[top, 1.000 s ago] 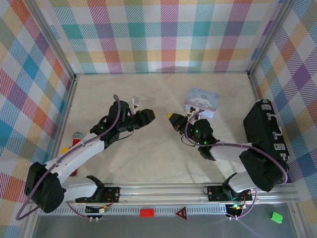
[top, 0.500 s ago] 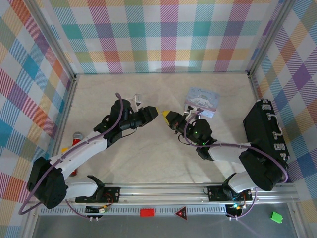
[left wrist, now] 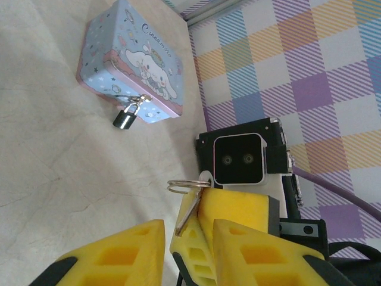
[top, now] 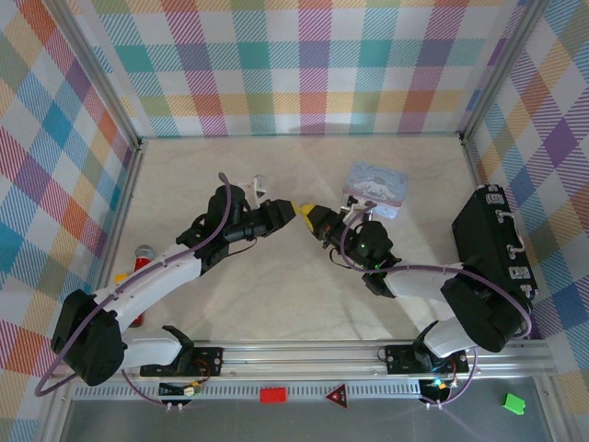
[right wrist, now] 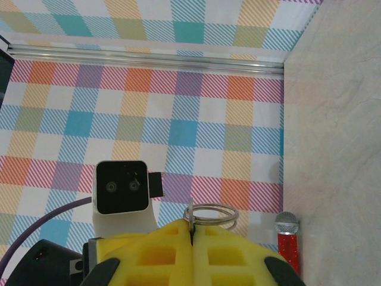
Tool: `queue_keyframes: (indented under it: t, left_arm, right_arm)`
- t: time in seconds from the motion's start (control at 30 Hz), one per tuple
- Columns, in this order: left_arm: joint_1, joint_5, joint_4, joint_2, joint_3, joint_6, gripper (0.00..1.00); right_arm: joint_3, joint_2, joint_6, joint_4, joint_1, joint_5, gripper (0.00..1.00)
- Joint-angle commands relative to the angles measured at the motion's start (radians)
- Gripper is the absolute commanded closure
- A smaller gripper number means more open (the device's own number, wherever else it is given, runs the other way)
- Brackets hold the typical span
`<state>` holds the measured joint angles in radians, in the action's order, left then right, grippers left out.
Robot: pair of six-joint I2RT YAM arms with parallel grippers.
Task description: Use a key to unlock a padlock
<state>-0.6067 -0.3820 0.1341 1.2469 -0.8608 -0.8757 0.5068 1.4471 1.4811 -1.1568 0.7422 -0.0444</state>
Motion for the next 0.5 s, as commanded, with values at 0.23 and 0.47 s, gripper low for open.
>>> queue_keyframes:
  t: [0.23,0.47]
  left_arm:
    - [-0.01,-0.02,0.029,0.014,-0.031,0.0,0.74]
    - [-0.01,-0.012,0.004,0.003,-0.044,0.018,0.74]
  right_arm:
    - [0.03,0.015,0.03,-0.066,0.011,0.005,1.0]
    - [0.026,0.01,0.033,-0.043,0.013,-0.012,1.0]
